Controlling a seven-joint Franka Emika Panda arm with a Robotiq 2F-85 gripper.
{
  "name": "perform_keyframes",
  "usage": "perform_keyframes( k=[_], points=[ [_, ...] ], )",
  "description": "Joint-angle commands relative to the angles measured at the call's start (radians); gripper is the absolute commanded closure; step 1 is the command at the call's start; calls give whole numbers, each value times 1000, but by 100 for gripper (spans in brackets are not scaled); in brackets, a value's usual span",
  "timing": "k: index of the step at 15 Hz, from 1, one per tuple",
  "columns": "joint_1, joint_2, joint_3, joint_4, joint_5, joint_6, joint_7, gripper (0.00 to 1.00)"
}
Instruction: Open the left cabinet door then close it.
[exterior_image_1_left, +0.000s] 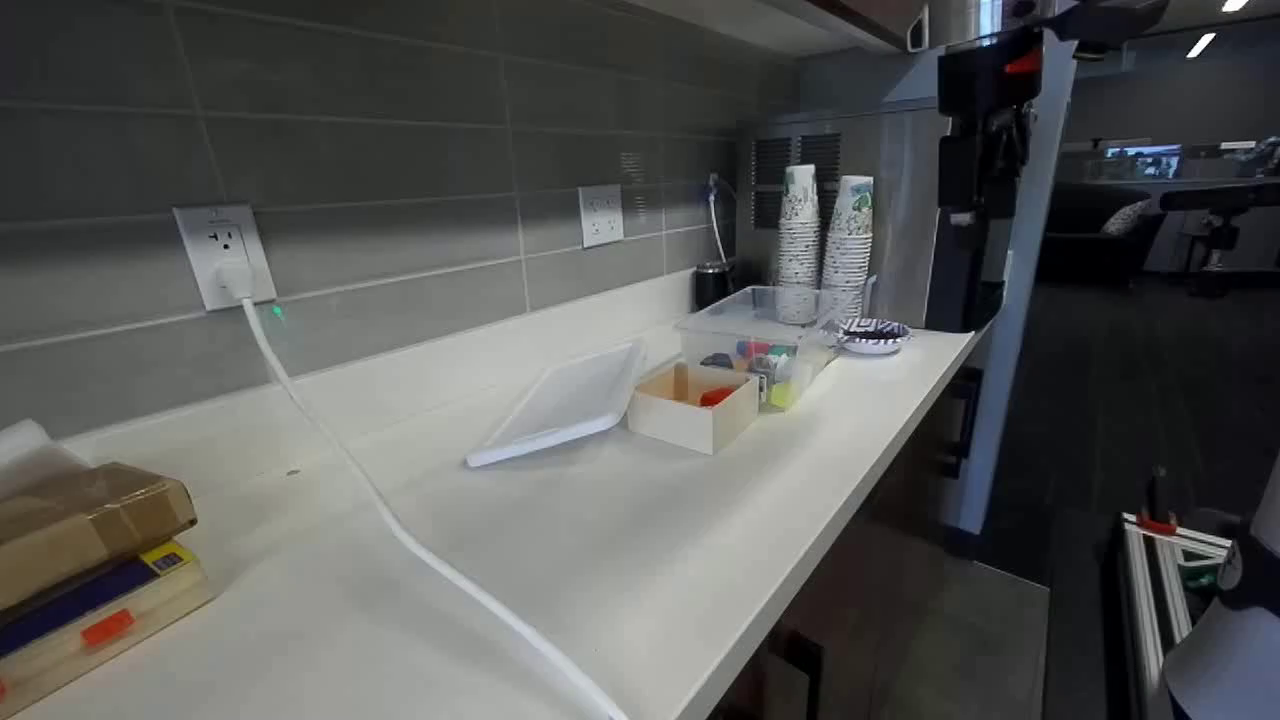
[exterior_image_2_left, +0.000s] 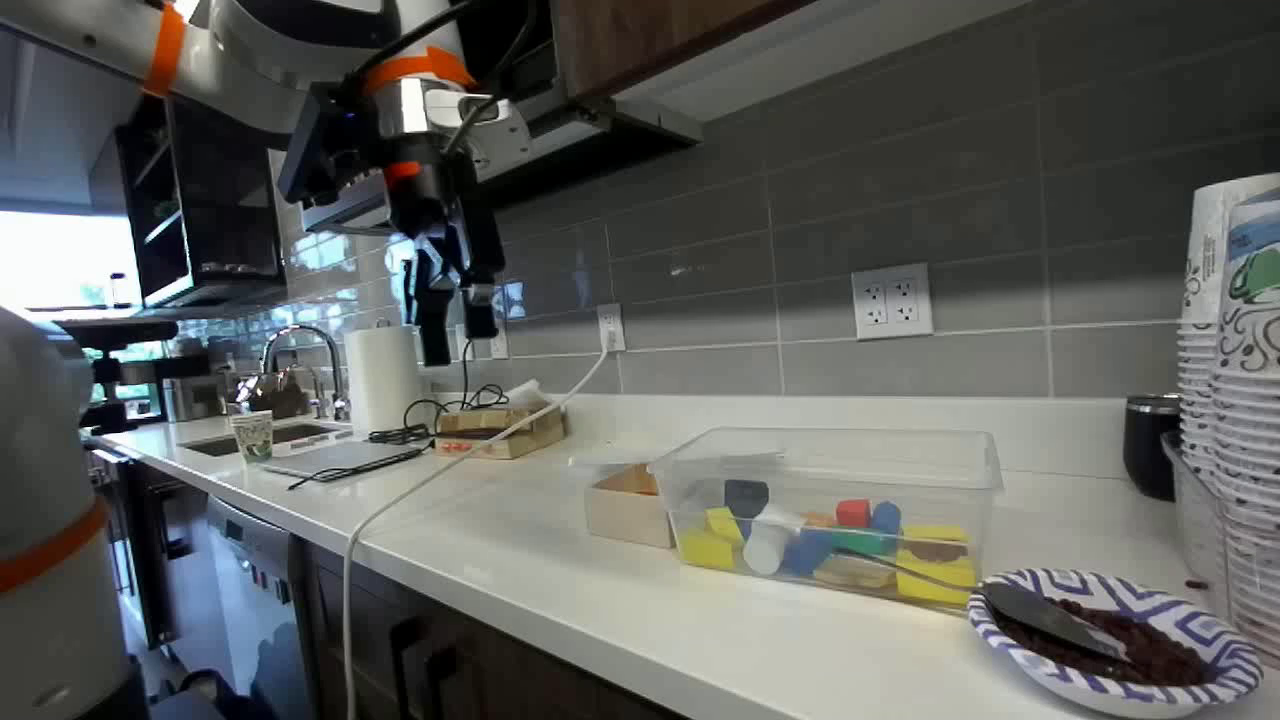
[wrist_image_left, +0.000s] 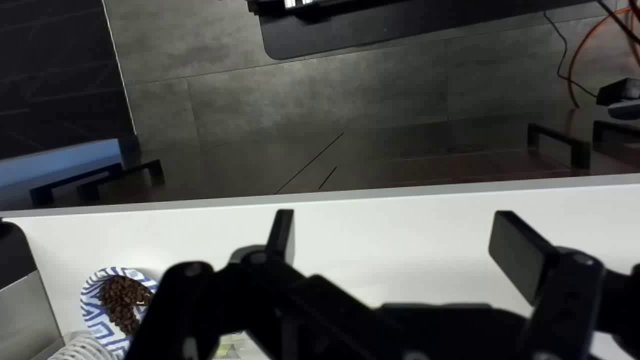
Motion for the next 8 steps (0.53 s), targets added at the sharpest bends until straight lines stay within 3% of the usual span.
perform_keyframes(
  k=[1, 5, 8],
  points=[
    [21, 0, -15, 3, -11, -6, 13, 0],
    [21, 0, -15, 3, -11, -6, 13, 0],
    [9, 22, -67, 61, 1, -2, -11, 0]
  ],
)
